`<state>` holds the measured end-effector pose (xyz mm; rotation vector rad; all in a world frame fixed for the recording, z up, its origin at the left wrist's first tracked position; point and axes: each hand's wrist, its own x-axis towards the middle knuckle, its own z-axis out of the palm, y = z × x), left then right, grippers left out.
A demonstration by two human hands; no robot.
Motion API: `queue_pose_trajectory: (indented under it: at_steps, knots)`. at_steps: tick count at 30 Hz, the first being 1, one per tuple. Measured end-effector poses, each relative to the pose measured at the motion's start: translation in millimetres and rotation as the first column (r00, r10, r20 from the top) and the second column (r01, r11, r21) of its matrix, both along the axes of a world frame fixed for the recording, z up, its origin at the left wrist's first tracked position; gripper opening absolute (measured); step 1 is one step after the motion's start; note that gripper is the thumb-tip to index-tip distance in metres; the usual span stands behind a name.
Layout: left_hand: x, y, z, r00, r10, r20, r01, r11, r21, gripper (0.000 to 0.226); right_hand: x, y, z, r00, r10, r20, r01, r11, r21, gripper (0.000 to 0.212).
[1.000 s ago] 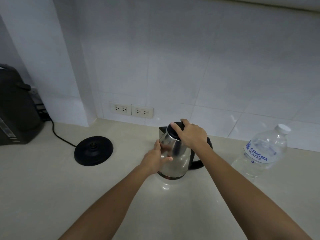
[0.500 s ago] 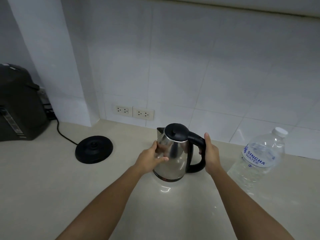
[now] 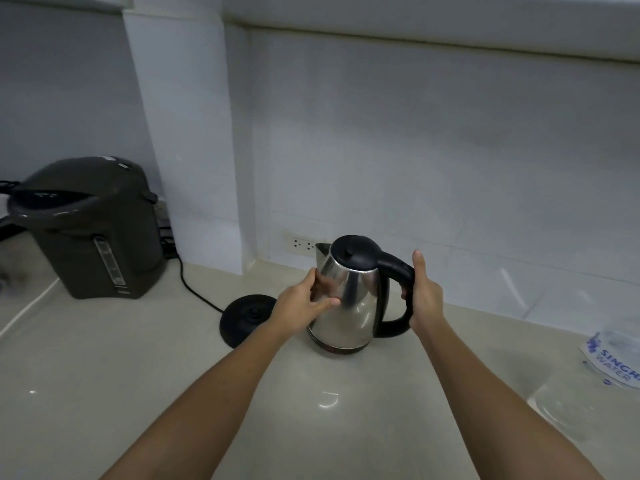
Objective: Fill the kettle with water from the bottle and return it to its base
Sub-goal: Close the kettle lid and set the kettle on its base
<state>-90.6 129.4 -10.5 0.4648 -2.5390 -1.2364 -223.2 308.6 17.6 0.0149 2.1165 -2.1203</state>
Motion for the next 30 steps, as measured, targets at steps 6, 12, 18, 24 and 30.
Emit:
queue_pose_trajectory:
  at_steps: [6, 12, 18, 24, 30]
  knots:
    - [43, -96, 6, 0.999, 0.032, 0.011, -0.031, 0.999, -0.023, 0.044, 39, -98, 1, 0.997, 0.069, 0.04, -0.067, 0.997, -0.043, 0.061]
    - [69, -152, -9, 0.998, 0.041, 0.055, -0.041, 0.999, -0.003, 0.04, 62, -155, -17, 0.993, 0.067, 0.098, -0.063, 0.997, -0.038, 0.062]
    - [75, -171, -13, 0.997, 0.027, 0.072, -0.028, 0.999, 0.014, 0.052, 75, -175, -25, 0.988, 0.051, 0.147, -0.045, 0.998, -0.048, 0.063]
    - [78, -170, -22, 0.993, 0.066, 0.093, -0.067, 0.998, 0.006, 0.068, 71, -180, -31, 0.992, 0.085, 0.09, -0.088, 0.996, 0.03, 0.061]
    - [77, -156, -36, 0.989, 0.145, 0.005, -0.145, 0.987, 0.069, 0.068, 66, -176, -26, 0.984, 0.176, 0.002, -0.172, 0.963, 0.205, 0.065]
